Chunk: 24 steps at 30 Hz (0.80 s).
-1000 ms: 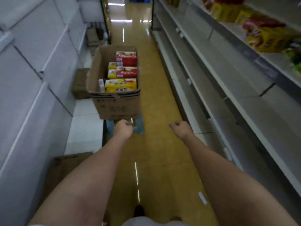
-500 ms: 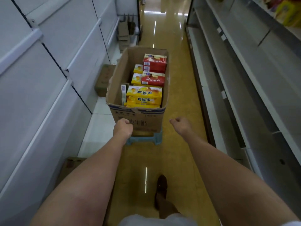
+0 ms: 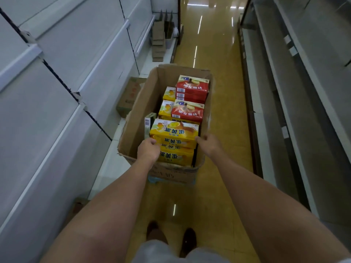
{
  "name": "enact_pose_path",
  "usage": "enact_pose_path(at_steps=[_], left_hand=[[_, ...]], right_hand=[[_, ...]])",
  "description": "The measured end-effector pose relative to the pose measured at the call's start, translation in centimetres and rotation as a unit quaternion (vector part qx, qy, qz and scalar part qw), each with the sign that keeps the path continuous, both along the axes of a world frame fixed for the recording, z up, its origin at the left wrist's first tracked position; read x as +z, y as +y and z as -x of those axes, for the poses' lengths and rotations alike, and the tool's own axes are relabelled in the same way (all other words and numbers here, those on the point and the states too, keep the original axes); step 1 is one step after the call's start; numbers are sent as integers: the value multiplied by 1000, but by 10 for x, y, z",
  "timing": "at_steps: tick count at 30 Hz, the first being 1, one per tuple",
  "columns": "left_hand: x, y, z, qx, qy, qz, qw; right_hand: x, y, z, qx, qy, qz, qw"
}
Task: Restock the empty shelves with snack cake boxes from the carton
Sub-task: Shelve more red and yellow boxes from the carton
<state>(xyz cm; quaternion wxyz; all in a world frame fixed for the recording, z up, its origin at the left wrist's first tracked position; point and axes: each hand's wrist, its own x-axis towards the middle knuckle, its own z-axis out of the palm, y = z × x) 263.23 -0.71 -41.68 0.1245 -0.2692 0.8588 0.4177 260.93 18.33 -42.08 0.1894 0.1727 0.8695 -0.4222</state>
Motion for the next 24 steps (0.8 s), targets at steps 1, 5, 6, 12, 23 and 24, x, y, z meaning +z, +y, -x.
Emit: enact_pose_path(at_steps=[1,5,6,12,23,24], left_hand=[[-2,-3,11,0,-2,-4,1000],[-15,-17,60,-5,-13,-5,1000],[-17,-20,73,-11,-16,-2,1000],[-31,-37,153,-68,-50,-7,996],[-89,-29,258,-162,-127,-20,978],[-94,-25,265,-158,-135,-27,978]], right_hand=[[-3,-3,11,4,1,0,1000],[-13,-14,55,-9,-4,10,1000],[-15,-16,66,-19,-7,16,1000],[-24,-28,128,-107,-21,22,994],[-82,-37,210,-178,-72,28,981],[-96,-33,217,-178,-83,23,980]])
